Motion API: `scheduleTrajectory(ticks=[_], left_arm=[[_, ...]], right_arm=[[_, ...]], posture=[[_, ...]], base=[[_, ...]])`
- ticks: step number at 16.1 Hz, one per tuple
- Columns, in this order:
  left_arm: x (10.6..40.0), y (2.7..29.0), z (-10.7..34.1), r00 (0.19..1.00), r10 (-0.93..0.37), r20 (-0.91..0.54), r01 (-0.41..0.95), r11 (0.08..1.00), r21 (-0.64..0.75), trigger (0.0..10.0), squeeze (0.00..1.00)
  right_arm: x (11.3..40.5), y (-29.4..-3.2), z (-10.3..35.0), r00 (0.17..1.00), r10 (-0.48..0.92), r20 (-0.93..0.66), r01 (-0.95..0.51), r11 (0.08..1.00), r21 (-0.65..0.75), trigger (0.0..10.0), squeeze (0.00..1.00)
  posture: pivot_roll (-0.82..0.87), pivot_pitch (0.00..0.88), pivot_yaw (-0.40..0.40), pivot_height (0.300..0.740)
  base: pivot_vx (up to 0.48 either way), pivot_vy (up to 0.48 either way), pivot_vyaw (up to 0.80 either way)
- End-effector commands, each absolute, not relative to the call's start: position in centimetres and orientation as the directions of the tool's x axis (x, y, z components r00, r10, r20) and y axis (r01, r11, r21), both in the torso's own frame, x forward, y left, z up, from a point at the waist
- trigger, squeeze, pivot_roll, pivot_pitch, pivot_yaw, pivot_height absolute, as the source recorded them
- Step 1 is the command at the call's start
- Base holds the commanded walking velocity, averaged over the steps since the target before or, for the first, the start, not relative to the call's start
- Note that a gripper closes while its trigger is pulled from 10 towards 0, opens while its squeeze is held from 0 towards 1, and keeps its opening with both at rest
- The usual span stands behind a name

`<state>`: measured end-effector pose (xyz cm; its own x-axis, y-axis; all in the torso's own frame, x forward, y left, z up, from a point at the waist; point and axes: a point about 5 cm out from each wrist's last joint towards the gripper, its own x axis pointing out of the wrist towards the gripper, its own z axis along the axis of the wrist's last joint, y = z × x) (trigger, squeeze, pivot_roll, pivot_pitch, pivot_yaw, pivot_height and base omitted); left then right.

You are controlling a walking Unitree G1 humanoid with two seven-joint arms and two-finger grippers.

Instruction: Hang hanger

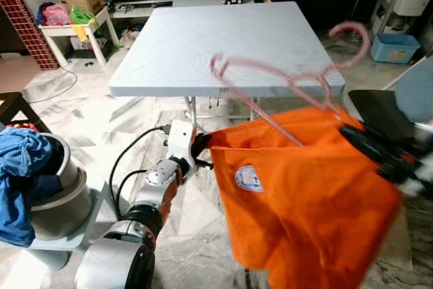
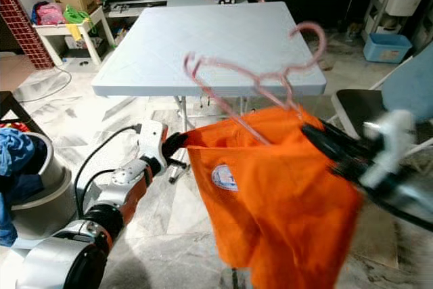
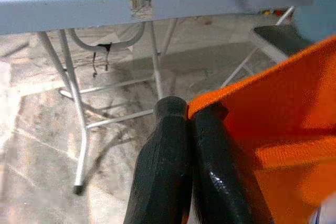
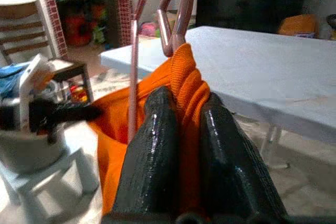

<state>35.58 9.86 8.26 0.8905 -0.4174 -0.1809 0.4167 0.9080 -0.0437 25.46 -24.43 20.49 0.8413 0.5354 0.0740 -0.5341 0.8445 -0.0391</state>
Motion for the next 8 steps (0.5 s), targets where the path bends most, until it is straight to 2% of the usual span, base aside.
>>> scheduleTrajectory(ticks=[1,2,3,5,8], left_arm=[[35.1,11.4,7.2,0.9,-0.373,-0.224,0.382,0.924,-0.002,8.6,0.0],[34.8,10.6,7.2,0.884,-0.418,-0.209,0.433,0.901,0.032,10.0,0.0],[34.7,10.4,7.2,0.882,-0.425,-0.205,0.442,0.896,0.043,10.0,1.0],[34.3,9.9,6.8,0.864,-0.455,-0.214,0.48,0.874,0.08,10.0,1.0],[33.2,9.1,5.8,0.82,-0.52,-0.24,0.56,0.815,0.147,10.0,1.0]], right_arm=[[26.1,-24.2,21.4,0.886,0.441,0.145,-0.438,0.897,-0.059,10.0,0.0],[26.5,-22.6,20.3,0.888,0.437,0.14,-0.436,0.899,-0.038,10.0,0.0],[26.5,-22.1,20.0,0.88,0.457,0.128,-0.455,0.889,-0.044,10.0,0.0],[26.7,-20.9,19.4,0.869,0.484,0.101,-0.48,0.875,-0.057,10.0,0.0],[27.2,-20.9,19.2,0.869,0.492,0.058,-0.481,0.866,-0.139,10.0,0.0]], posture=[[-0.17,0.021,0.064,0.74],[-0.16,0.019,0.064,0.74],[-0.16,0.019,0.064,0.74],[-0.16,0.014,0.062,0.74],[-0.15,0.011,0.063,0.74]], base=[[0.0,0.0,0.0],[0.0,0.0,0.0],[0.0,0.0,0.0],[0.0,0.0,0.0],[0.0,0.0,0.0]])
